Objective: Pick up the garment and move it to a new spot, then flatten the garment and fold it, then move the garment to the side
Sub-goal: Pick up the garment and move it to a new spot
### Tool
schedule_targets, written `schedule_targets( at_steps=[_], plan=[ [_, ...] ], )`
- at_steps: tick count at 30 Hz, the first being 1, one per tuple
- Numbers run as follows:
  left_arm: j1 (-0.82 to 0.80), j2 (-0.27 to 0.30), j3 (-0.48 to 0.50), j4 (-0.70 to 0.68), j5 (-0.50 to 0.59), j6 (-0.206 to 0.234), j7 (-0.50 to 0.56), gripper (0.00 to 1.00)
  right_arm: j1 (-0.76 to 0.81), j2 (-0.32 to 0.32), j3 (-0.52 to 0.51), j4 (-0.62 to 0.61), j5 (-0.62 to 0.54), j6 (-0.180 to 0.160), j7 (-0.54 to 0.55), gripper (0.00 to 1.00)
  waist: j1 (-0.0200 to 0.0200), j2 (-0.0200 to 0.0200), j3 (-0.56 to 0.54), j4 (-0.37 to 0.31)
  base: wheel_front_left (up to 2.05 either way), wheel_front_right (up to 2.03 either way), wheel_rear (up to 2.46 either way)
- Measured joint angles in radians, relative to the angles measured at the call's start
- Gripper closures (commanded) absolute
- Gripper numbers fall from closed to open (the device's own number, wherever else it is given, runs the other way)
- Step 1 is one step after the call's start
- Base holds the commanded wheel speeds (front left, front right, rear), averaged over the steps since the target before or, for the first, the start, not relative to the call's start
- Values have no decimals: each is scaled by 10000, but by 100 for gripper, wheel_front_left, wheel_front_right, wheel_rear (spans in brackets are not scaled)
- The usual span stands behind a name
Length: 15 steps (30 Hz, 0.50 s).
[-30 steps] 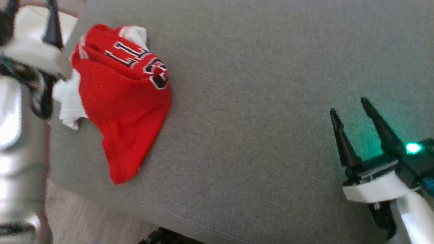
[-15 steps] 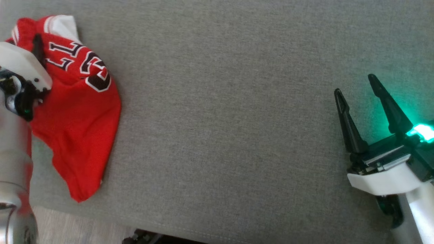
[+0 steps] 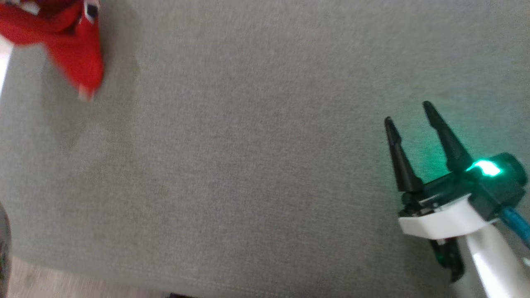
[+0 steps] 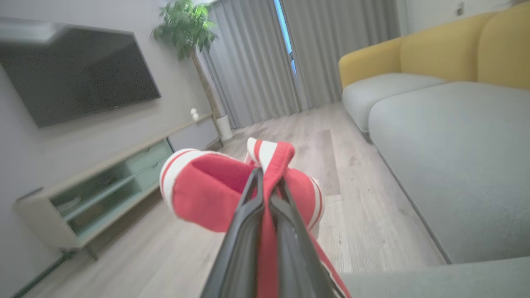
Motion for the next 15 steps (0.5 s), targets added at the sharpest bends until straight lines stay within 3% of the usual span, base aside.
schedule_targets(
  at_steps=[6, 15],
  plan=[
    [-627, 293, -1689, -1252, 125, -75, 109, 100, 29, 790, 318, 303, 199, 0, 2, 0, -2, 0, -1269, -545, 0, 0, 0],
    [-982, 435, -3894, -3381, -1103, -77, 1108, 100, 76, 1361, 305, 263, 343, 0, 2, 0, -2, 0, -2374, -2267, 0, 0, 0]
  ],
)
